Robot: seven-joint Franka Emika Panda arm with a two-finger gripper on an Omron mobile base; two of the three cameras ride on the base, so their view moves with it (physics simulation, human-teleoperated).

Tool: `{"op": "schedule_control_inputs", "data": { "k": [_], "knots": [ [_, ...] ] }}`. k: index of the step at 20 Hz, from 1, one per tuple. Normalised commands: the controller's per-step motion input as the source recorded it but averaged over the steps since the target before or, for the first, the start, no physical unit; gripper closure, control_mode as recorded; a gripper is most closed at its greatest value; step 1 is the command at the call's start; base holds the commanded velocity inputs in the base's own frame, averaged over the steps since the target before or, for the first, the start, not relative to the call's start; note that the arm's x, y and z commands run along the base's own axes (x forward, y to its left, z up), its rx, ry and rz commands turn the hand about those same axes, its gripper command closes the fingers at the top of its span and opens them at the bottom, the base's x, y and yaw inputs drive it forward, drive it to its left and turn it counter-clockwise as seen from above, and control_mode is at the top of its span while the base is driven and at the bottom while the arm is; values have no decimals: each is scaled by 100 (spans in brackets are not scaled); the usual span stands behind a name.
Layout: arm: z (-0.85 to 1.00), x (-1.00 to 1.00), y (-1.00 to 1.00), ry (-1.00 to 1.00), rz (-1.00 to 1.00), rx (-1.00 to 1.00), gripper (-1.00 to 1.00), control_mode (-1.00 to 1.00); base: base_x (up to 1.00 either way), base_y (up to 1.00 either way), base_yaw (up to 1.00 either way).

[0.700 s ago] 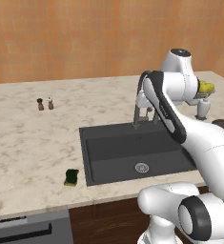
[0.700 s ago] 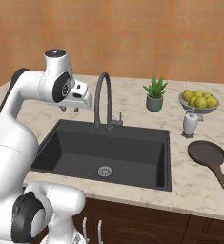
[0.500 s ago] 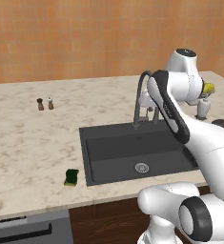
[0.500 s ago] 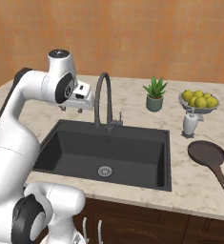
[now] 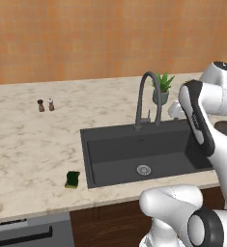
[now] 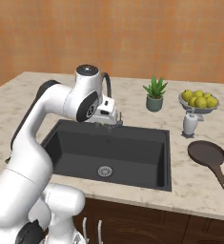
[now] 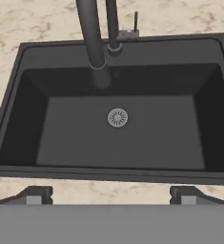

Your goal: Pick the pan and sponge and place them into the sink. Then turn on the water.

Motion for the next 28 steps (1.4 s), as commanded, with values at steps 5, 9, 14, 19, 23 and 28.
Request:
{"op": "schedule_control_inputs", "data": {
  "k": [5, 9, 14, 19, 23, 28],
  "knots": [
    [-9, -19, -98, 5, -2, 0, -100, -100, 0, 0, 0],
    [-39, -11, -100, 7, -12, 0, -100, -100, 0, 0, 0],
    [-55, 0, -100, 6, -15, 0, -100, -100, 0, 0, 0],
    [-43, 0, -100, 0, -14, 0, -100, -100, 0, 0, 0],
    [-29, 0, -96, 1, -10, 0, -100, -100, 0, 0, 0],
    [-14, 0, -89, 0, -2, 0, -100, -100, 0, 0, 0]
  ]
}}
